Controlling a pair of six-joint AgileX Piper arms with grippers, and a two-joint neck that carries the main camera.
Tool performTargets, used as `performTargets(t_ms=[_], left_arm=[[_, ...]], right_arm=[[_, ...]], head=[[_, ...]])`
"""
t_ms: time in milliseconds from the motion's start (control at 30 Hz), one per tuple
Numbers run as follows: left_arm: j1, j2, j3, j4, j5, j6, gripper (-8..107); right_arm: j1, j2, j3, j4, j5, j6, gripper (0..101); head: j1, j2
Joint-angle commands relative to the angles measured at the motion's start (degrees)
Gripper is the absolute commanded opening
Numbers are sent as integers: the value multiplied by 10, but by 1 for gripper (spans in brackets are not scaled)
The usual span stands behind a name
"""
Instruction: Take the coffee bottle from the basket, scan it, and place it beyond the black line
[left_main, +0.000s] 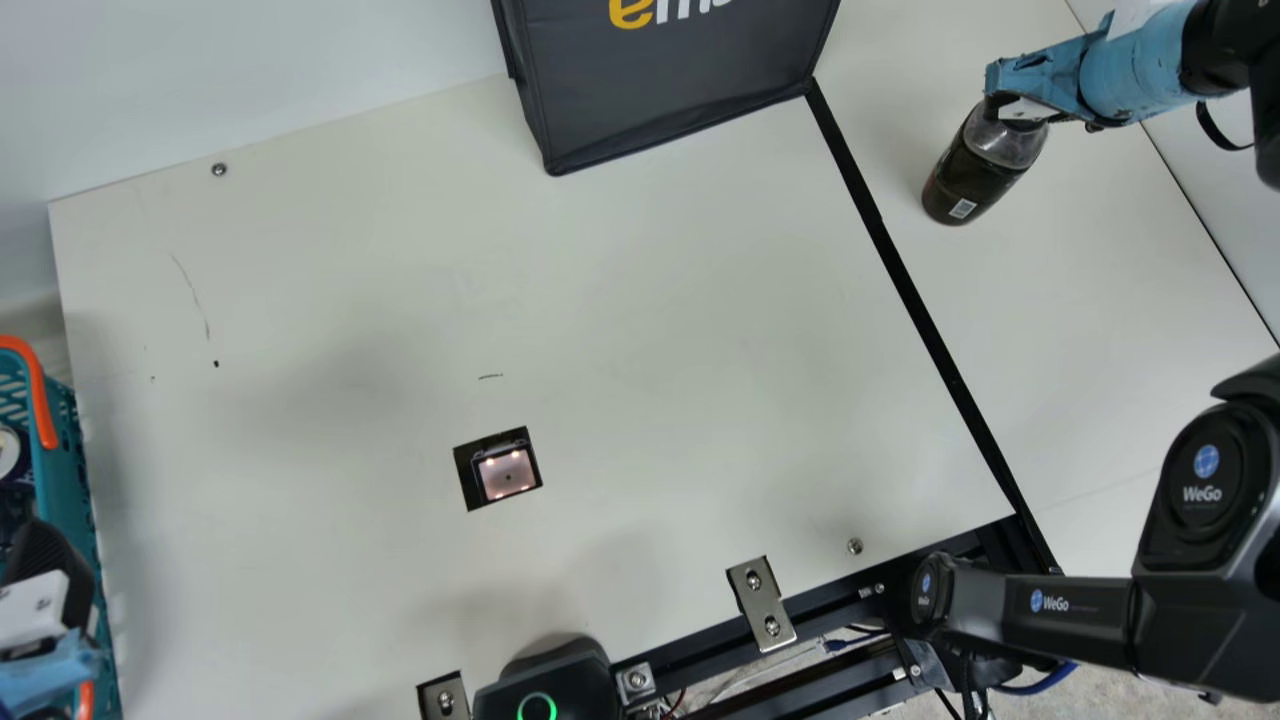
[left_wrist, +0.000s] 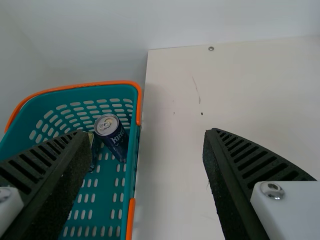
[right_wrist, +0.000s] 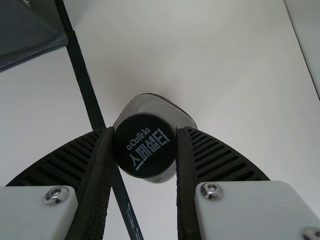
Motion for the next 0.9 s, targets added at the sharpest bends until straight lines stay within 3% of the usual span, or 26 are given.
performTargets(t_ms=[0, 567, 867], left_arm=[[0, 0, 0, 0, 0, 0, 90], [0, 0, 0, 0, 0, 0, 90], [0, 0, 0, 0, 0, 0, 90]], right_arm=[[1, 0, 1, -1, 0, 1, 33], [3, -6, 11, -5, -5, 4, 90], [8, -16, 6, -1, -3, 5, 91]], head=[[-15, 0], [-15, 0], [-15, 0]])
